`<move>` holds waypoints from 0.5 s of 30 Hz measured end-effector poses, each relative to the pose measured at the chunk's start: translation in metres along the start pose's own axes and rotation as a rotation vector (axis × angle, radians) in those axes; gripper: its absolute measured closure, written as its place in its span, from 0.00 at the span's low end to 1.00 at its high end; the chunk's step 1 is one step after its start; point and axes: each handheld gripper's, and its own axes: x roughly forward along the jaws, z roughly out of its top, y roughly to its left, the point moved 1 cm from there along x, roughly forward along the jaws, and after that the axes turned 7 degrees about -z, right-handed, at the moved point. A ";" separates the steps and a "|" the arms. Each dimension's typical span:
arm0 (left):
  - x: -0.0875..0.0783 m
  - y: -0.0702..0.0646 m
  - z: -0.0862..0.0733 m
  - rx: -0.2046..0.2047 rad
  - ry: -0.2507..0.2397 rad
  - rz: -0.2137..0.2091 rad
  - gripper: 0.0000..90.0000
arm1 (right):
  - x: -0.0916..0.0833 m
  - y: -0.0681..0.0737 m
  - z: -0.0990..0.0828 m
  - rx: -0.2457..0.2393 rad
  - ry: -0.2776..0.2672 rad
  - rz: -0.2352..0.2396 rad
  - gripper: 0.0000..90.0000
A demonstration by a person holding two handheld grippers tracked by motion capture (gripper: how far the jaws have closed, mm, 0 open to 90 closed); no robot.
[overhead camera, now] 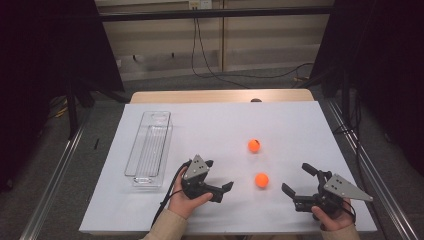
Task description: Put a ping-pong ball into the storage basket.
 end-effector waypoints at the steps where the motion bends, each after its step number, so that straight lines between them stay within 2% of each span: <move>1: 0.000 0.000 0.000 0.000 0.003 -0.001 0.03 | 0.000 0.000 0.000 0.001 0.000 0.000 0.03; 8: 0.004 -0.001 0.001 -0.002 0.003 -0.006 0.03 | 0.000 0.000 0.000 0.000 0.001 0.000 0.03; 15: 0.009 -0.003 0.002 0.012 0.018 -0.015 0.03 | 0.000 0.000 0.000 0.000 -0.001 0.002 0.03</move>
